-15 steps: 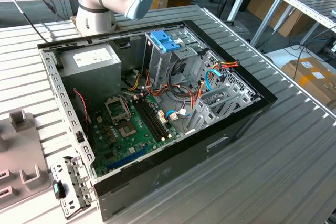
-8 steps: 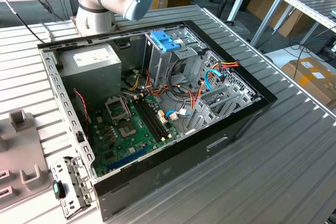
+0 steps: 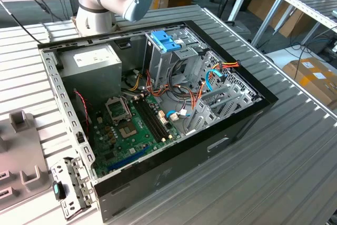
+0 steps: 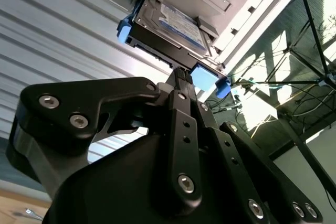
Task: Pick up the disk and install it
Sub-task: 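Reach for the disk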
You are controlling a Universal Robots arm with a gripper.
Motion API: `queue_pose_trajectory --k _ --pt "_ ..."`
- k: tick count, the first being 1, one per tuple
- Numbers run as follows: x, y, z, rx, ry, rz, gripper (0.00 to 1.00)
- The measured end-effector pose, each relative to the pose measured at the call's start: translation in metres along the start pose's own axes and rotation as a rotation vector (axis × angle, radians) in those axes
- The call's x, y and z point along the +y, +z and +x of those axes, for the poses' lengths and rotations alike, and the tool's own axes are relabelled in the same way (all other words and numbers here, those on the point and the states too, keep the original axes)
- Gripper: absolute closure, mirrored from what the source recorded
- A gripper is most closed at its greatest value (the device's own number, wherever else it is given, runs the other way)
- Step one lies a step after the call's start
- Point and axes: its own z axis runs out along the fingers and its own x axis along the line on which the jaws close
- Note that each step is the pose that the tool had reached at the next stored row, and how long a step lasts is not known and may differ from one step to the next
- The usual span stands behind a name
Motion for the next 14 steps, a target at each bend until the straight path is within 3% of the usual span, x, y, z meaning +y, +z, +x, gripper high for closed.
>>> queue_pose_trajectory --k 7,9,11,14 --pt "0.0006 0.0040 0.0145 0.0001 0.000 0.0027 0.89" --pt "0.0003 0.0113 0.0194 0.0024 0.000 0.0050 0.89" --pt "0.0004 0.0141 0.0253 0.0029 0.000 0.0061 0.89" --pt "0.0004 0.0141 0.0255 0.0029 0.000 0.0066 0.89"
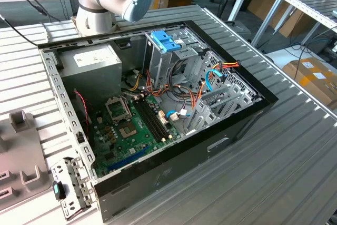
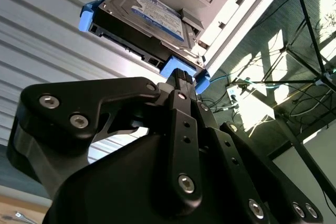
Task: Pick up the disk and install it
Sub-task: 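Reach for the disk, then pick up the disk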
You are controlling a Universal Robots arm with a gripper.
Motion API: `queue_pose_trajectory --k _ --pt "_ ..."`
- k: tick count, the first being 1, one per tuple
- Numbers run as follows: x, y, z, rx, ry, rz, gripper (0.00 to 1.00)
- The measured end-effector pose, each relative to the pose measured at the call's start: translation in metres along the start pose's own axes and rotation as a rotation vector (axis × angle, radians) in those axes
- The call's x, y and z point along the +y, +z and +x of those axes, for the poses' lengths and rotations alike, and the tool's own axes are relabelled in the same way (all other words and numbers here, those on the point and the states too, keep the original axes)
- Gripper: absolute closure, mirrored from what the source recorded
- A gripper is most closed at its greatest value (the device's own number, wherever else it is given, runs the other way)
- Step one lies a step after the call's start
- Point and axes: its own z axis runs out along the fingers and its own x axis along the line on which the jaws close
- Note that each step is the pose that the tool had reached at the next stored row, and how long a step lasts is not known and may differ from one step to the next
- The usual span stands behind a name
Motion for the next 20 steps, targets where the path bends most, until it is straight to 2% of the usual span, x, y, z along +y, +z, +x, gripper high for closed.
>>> queue_pose_trajectory --k 6,20 --pt "-0.0001 0.0026 -0.0001 0.0000 0.000 0.0000 0.89" --pt "0.0000 0.0026 -0.0001 0.0000 -0.001 0.0013 0.89"
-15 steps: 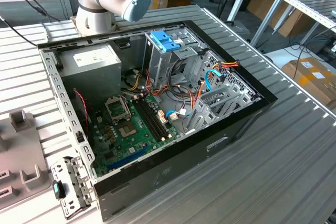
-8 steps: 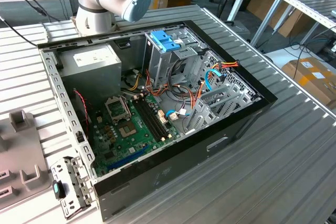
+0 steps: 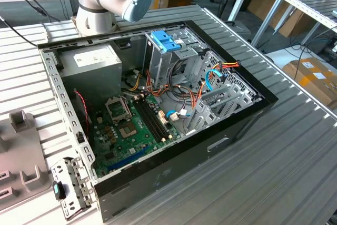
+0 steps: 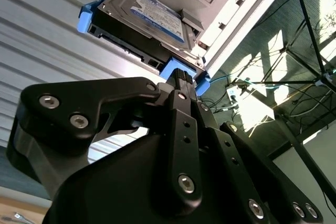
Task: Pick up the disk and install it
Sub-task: 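Pick up the disk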
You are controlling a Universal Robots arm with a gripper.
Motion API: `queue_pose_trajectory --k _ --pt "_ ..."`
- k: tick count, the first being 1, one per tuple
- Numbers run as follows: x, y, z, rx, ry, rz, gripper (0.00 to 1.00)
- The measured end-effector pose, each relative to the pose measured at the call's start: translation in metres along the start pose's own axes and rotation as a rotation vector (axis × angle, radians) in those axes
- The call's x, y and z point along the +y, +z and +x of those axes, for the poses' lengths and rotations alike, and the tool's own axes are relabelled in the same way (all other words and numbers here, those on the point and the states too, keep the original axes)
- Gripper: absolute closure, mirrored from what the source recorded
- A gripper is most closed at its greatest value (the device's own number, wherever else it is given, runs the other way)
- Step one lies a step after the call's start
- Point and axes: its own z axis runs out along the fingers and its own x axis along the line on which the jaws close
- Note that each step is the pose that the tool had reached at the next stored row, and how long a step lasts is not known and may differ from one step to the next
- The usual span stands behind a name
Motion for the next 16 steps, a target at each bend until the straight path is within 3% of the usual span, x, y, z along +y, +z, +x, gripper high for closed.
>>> queue_pose_trajectory --k 2,5,9,13,16 --pt "0.0000 0.0000 0.0000 0.0001 -0.002 0.0001 0.89" --pt "0.0000 0.0000 0.0000 0.0013 -0.048 0.0019 0.89" --pt "0.0000 0.0001 0.0000 0.0009 -0.165 0.0068 0.89" --pt "0.0000 0.0001 0.0000 -0.0012 -0.231 0.0097 0.89" --pt "0.0000 0.0001 0.0000 -0.0027 -0.312 0.0130 0.89"
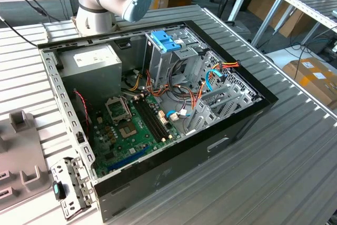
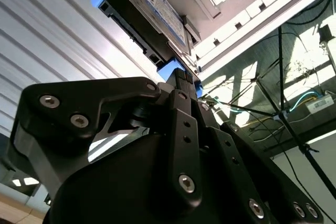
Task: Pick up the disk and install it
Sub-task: 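Pick up the disk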
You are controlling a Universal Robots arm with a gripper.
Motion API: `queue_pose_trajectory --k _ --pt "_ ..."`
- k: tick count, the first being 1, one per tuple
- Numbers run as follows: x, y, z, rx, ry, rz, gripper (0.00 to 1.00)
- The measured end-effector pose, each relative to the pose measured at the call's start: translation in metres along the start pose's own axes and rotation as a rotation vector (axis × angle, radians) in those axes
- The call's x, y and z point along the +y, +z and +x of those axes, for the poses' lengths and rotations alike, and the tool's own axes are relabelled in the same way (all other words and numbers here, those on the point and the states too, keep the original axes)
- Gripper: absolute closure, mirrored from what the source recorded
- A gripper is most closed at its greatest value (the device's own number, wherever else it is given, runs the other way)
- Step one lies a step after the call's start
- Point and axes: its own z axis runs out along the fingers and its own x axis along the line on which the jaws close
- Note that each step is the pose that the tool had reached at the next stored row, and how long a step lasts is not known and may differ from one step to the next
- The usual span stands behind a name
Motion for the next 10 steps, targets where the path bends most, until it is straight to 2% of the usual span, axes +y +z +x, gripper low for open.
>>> queue_pose_trajectory --k 10 --pt "0.0000 0.0000 0.0000 0.0002 -0.008 0.0003 0.89"
